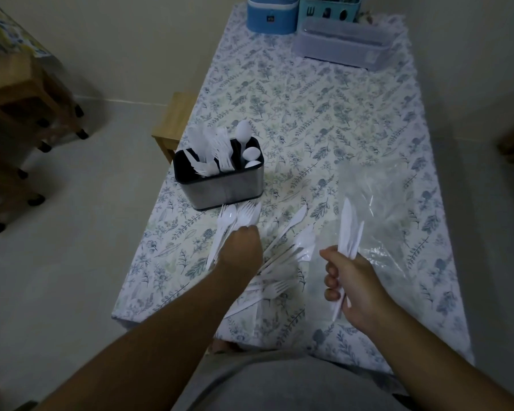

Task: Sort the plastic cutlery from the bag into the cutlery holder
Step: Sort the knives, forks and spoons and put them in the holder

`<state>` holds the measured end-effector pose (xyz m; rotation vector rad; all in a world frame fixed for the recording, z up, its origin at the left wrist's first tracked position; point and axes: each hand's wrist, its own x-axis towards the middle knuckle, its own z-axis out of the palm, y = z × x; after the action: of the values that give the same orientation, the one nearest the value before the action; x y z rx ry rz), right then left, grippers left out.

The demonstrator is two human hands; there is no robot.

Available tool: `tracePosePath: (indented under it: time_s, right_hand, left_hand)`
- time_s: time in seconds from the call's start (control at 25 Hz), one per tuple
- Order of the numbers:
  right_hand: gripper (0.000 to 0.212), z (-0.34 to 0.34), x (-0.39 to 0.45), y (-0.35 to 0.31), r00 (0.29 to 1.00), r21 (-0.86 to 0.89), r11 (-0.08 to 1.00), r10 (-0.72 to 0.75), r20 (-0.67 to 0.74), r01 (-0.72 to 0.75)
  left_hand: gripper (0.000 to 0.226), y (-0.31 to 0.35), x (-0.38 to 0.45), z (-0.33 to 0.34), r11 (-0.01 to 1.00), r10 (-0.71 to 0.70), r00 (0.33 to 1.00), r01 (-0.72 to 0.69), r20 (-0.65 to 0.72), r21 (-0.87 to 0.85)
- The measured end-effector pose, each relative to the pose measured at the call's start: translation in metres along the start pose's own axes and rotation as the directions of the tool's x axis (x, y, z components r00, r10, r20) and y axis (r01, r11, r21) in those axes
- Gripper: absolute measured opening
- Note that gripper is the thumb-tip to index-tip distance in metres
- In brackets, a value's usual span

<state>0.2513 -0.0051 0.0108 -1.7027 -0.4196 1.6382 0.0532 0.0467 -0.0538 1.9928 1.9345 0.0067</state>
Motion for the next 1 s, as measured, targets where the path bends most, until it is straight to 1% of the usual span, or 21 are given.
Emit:
tracePosePath:
  time_s: [0.08,0.16,0.2,0.28,0.32,0.36,0.44,0.56,0.64,0.76,0.84,0.92,1.0]
  right_hand:
    - [0.017,-0.003,-0.001,0.001,1.000,-0.023,1.000,-0.012,0.020,0.013]
    - [0.011,-0.006,-0.001,0.003,1.000,-0.079,0.996,-0.029,0.010,0.030]
    - [0.009,-0.006,-0.002,0.003,0.999,-0.086,0.996,-0.032,0.003,0.032]
    - [0.016,-0.008,-0.003,0.003,1.000,-0.068,0.998,-0.019,0.004,0.019]
    - [0.020,-0.009,-0.002,0.002,1.000,-0.068,0.998,-0.012,0.004,0.012]
    - [0.022,-0.010,-0.002,0.002,1.000,-0.076,0.997,-0.010,0.002,0.010]
    - [0.017,-0.011,0.000,0.001,1.000,-0.094,0.995,-0.019,0.001,0.019]
    - [0.009,-0.012,0.003,0.002,1.000,-0.101,0.994,-0.028,0.007,0.028]
    - [0.007,-0.011,0.004,0.002,0.999,-0.109,0.993,-0.034,0.021,0.036]
    - [0.005,-0.007,0.006,0.003,0.998,-0.125,0.991,-0.038,0.044,0.044]
    - [0.003,-0.004,0.006,0.004,0.998,-0.135,0.990,-0.038,0.052,0.044]
    - [0.002,-0.002,0.006,0.005,0.998,-0.144,0.989,-0.037,0.051,0.044]
    - [0.003,-0.001,0.006,0.006,0.998,-0.147,0.988,-0.036,0.046,0.042]
  left_hand:
    - [0.015,0.013,0.004,0.002,0.996,0.037,0.999,-0.040,-0.038,-0.086]
    - [0.026,0.023,0.006,0.003,0.990,0.030,1.000,-0.029,0.001,-0.137]
    - [0.029,0.025,0.009,0.003,0.993,0.017,0.999,-0.013,0.033,-0.120]
    - [0.022,0.026,0.014,0.002,0.999,0.032,0.997,-0.032,0.073,-0.003]
    - [0.019,0.024,0.016,0.000,0.999,0.029,0.995,-0.030,0.091,0.015]
    - [0.018,0.021,0.016,-0.001,1.000,0.021,0.994,-0.022,0.109,0.003]
    - [0.017,0.013,0.015,-0.001,0.999,0.011,0.992,-0.007,0.126,-0.033]
    - [0.019,0.000,0.010,0.000,0.999,0.038,0.991,-0.035,0.131,-0.021]
    - [0.020,-0.006,0.007,0.003,0.999,0.023,0.990,-0.018,0.137,-0.039]
    - [0.023,-0.007,-0.001,0.005,0.997,0.030,0.996,-0.023,0.089,-0.078]
    - [0.032,-0.003,-0.002,0.006,0.991,0.022,0.998,-0.013,0.065,-0.134]
    - [0.034,0.002,0.000,0.003,0.994,0.013,0.997,-0.004,0.082,-0.112]
    - [0.028,0.004,0.003,-0.002,0.996,0.005,0.994,0.005,0.105,-0.089]
